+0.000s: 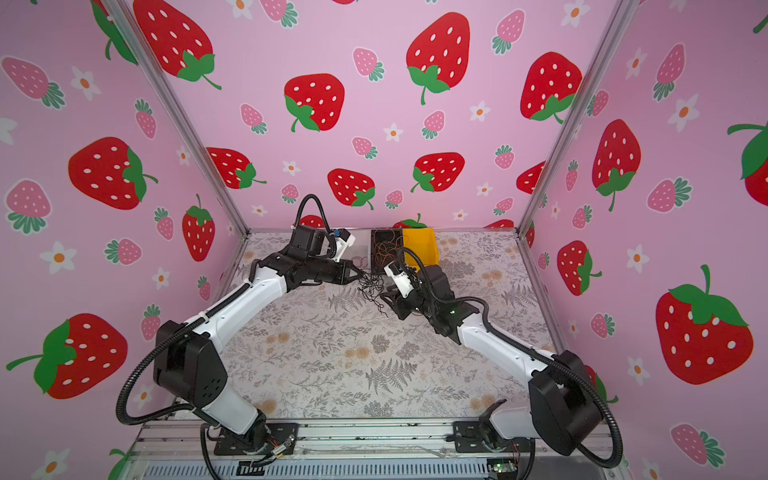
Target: Untangle the cables
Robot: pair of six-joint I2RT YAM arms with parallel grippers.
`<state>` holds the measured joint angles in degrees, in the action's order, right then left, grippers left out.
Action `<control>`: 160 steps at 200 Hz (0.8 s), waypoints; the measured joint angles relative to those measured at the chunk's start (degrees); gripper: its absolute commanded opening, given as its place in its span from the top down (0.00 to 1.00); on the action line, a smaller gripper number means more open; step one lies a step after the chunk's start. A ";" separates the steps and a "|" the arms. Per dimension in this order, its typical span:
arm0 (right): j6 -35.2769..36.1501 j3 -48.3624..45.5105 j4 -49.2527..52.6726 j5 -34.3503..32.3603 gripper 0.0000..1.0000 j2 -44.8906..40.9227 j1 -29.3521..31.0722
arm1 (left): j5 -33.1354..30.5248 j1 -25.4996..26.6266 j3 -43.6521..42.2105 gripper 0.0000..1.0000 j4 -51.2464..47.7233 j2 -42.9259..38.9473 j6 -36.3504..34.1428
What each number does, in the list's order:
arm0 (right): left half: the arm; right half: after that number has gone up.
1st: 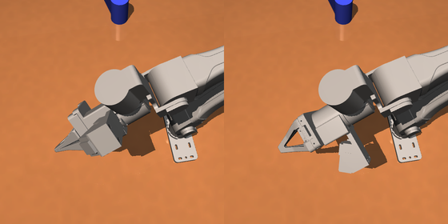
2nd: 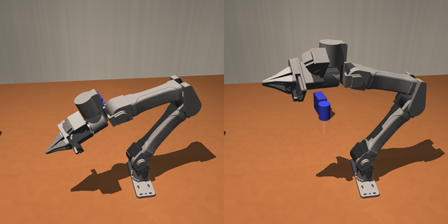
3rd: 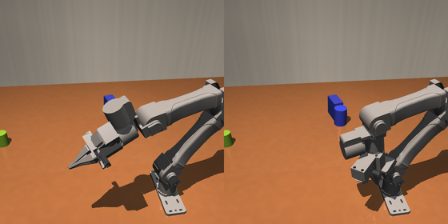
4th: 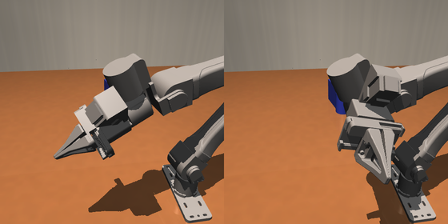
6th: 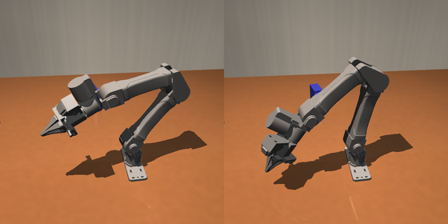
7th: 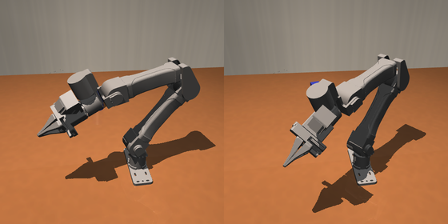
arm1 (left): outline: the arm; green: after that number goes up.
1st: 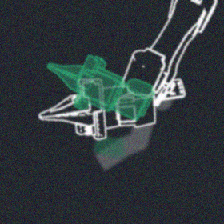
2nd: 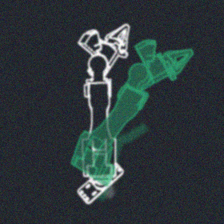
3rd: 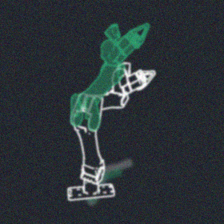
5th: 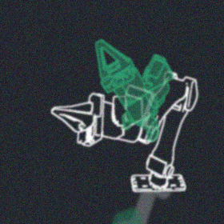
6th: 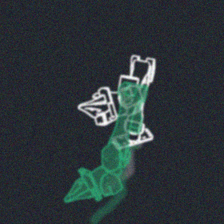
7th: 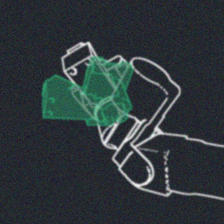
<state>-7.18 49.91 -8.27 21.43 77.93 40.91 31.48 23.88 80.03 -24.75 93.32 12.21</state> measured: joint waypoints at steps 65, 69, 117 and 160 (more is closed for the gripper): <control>-1.18 0.31 -3.37 1.03 0.75 1.27 0.96 | 0.11 1.79 -1.46 1.00 3.52 -1.95 0.07; -1.27 0.31 -3.41 0.98 0.79 1.31 0.98 | 0.11 1.79 -1.46 1.00 3.56 -1.95 0.07; -0.59 0.46 -3.72 -1.46 1.00 1.07 0.98 | -0.42 1.73 -1.46 1.00 3.52 -1.95 -0.26; 0.00 -1.84 -3.69 -4.39 1.00 -4.04 0.76 | -0.55 -0.50 -2.71 1.00 3.74 -2.64 0.31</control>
<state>-7.18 48.07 -11.97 17.04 73.89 41.67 30.94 23.38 77.32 -21.02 90.67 12.51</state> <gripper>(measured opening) 0.049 0.056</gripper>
